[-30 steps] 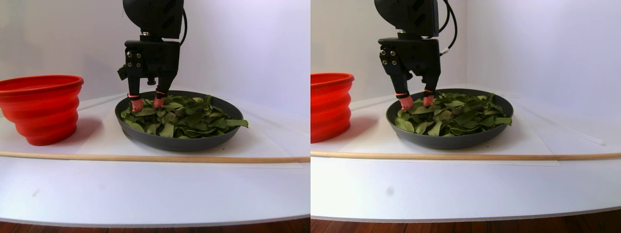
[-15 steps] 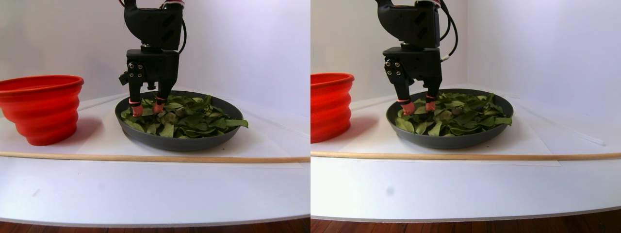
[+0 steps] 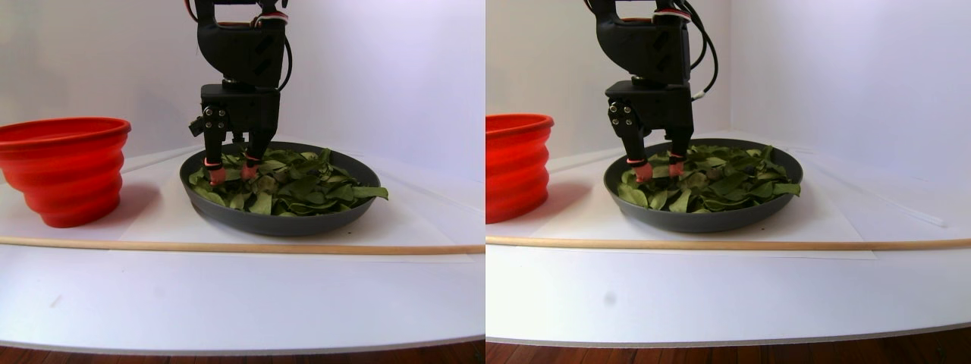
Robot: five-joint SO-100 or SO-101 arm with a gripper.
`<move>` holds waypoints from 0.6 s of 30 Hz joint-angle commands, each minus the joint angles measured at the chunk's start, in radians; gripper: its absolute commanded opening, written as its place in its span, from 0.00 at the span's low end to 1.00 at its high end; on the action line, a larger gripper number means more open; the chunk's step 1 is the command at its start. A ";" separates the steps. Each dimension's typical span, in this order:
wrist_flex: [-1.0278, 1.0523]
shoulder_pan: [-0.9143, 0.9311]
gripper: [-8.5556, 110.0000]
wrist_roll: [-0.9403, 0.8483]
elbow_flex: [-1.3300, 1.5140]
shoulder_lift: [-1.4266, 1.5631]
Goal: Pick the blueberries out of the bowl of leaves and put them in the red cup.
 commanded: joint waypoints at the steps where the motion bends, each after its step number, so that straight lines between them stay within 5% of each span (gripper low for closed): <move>1: -0.023 0.002 0.21 0.009 -0.034 0.012; 18: -0.066 -0.017 0.21 0.017 -0.044 -0.020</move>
